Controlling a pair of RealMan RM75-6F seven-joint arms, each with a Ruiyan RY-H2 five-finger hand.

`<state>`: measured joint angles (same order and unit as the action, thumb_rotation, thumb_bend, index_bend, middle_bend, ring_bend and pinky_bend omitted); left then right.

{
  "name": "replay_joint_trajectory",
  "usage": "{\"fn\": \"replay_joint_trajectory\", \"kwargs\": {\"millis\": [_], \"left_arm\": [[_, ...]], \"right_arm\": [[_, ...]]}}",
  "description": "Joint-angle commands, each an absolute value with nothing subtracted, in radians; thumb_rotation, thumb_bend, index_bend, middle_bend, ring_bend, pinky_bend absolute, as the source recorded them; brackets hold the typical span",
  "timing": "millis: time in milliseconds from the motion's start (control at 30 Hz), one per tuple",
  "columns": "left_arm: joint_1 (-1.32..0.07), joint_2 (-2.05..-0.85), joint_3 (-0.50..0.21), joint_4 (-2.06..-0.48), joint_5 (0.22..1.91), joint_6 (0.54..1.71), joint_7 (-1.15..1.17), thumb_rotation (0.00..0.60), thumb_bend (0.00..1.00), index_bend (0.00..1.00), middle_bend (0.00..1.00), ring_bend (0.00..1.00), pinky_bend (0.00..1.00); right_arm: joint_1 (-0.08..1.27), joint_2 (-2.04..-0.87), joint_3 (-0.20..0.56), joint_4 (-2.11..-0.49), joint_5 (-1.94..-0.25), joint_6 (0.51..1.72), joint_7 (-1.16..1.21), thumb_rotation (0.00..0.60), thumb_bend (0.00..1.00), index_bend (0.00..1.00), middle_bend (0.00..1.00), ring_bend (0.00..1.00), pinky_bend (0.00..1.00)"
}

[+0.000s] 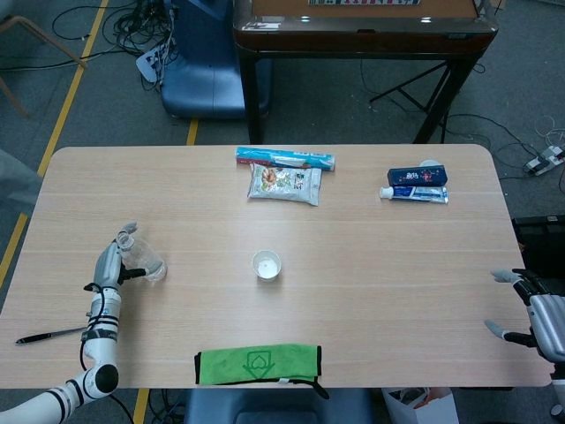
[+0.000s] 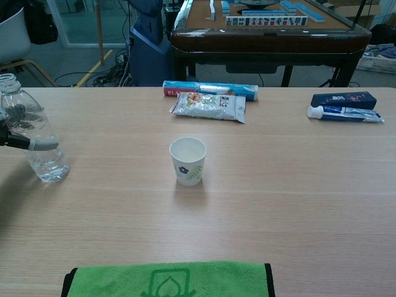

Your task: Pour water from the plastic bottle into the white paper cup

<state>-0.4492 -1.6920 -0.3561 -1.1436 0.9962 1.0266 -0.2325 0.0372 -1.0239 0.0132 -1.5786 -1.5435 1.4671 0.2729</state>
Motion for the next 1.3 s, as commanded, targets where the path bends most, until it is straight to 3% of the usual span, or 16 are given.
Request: {"fn": "replay_joint_trajectory", "kwargs": {"millis": [33,400,1300], "left_arm": [[-0.443,-1.676,-0.358,-1.174,0.972,1.021,-0.207,0.600,0.02,0.05,0.08,0.09,0.18],[-0.427,-1.618,-0.359,-1.289,0.903,1.037,-0.102,0.600,0.01,0.00,0.02,0.04,0.13],[-0.405,-1.587,-0.338,-1.345,0.888,1.056,-0.080,0.600,0.00,0.00,0.00,0.00,0.11]], "right_arm": [[0.038,-1.025,0.012,-1.579,-1.544,1.465,0.271,0.600,0.08,0.26,0.31,0.18,0.34],[0.039,-1.029,0.011,-1.582,-1.545,1.461,0.256,0.600,0.08,0.26,0.31,0.18,0.34],[0.038,-1.027,0.008,-1.586,-1.550,1.465,0.255,0.600,0.08,0.26,0.31,0.18,0.34]]}}
